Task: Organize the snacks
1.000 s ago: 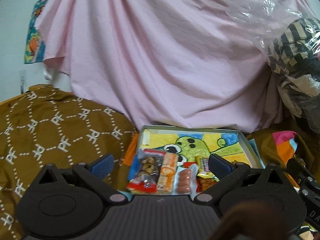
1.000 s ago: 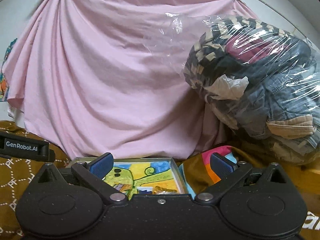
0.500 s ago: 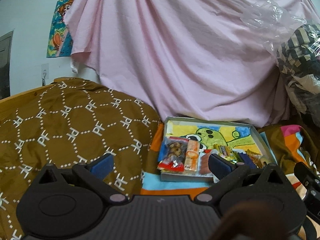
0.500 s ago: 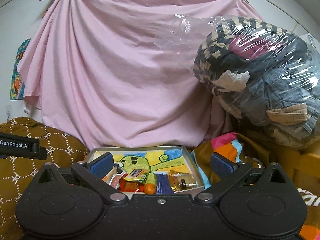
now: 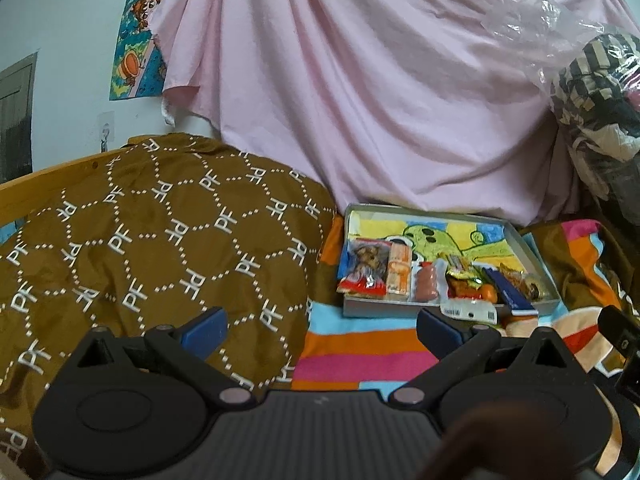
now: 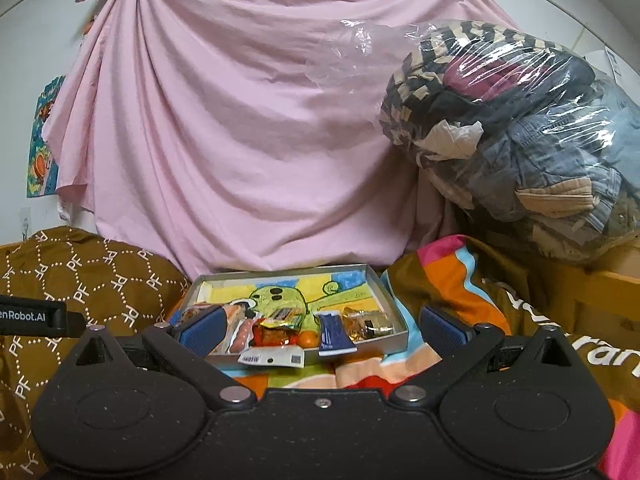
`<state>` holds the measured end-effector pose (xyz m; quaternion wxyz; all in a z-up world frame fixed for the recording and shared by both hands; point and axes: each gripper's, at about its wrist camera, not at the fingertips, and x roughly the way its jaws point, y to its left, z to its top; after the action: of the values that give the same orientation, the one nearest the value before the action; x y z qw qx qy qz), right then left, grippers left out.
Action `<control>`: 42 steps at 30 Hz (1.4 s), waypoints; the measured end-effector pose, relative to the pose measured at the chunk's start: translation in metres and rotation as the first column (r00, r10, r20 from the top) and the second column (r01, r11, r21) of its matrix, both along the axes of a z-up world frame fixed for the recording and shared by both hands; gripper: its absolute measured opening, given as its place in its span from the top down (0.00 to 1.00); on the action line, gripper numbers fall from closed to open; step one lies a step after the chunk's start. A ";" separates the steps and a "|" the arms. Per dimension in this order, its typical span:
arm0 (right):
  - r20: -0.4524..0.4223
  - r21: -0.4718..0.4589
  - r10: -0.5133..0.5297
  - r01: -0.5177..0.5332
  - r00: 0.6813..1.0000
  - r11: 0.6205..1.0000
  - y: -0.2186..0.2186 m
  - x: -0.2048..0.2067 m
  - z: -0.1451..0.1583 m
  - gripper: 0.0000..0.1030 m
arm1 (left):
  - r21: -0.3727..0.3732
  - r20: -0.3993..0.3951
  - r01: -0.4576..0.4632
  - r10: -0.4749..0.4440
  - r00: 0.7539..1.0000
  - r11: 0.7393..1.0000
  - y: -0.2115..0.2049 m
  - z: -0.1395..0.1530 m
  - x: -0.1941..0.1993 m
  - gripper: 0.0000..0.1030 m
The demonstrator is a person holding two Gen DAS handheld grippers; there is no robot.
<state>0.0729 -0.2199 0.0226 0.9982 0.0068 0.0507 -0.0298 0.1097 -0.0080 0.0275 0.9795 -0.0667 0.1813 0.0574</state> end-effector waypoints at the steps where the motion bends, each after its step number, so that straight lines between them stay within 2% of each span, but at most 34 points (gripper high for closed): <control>1: -0.002 -0.001 0.001 -0.001 1.000 1.000 0.001 -0.002 -0.001 0.01 | 0.001 -0.002 -0.001 0.001 1.000 1.000 0.001 -0.002 -0.003 0.00; 9: -0.041 -0.026 0.006 -0.007 0.999 1.000 0.007 -0.017 -0.010 0.01 | 0.003 -0.035 -0.011 0.011 0.999 1.000 0.007 -0.014 -0.018 0.00; 20: -0.119 -0.048 0.020 -0.025 0.993 0.999 0.015 -0.029 -0.021 0.01 | 0.049 -0.106 -0.018 0.023 0.994 0.999 0.009 -0.036 -0.037 0.00; 31: -0.243 0.003 0.050 -0.051 0.969 0.999 0.017 -0.029 -0.039 0.01 | 0.065 -0.138 0.002 0.007 0.990 0.998 0.009 -0.042 -0.044 0.00; 42: -0.302 0.009 0.053 -0.053 0.952 0.999 0.018 -0.020 -0.049 0.01 | 0.089 -0.178 0.032 -0.016 0.984 0.996 0.002 -0.050 -0.041 0.00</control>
<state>0.0530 -0.2016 -0.0267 0.9792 0.0011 0.2028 -0.0036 0.0684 -0.0062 -0.0229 0.9621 -0.0142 0.2658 0.0596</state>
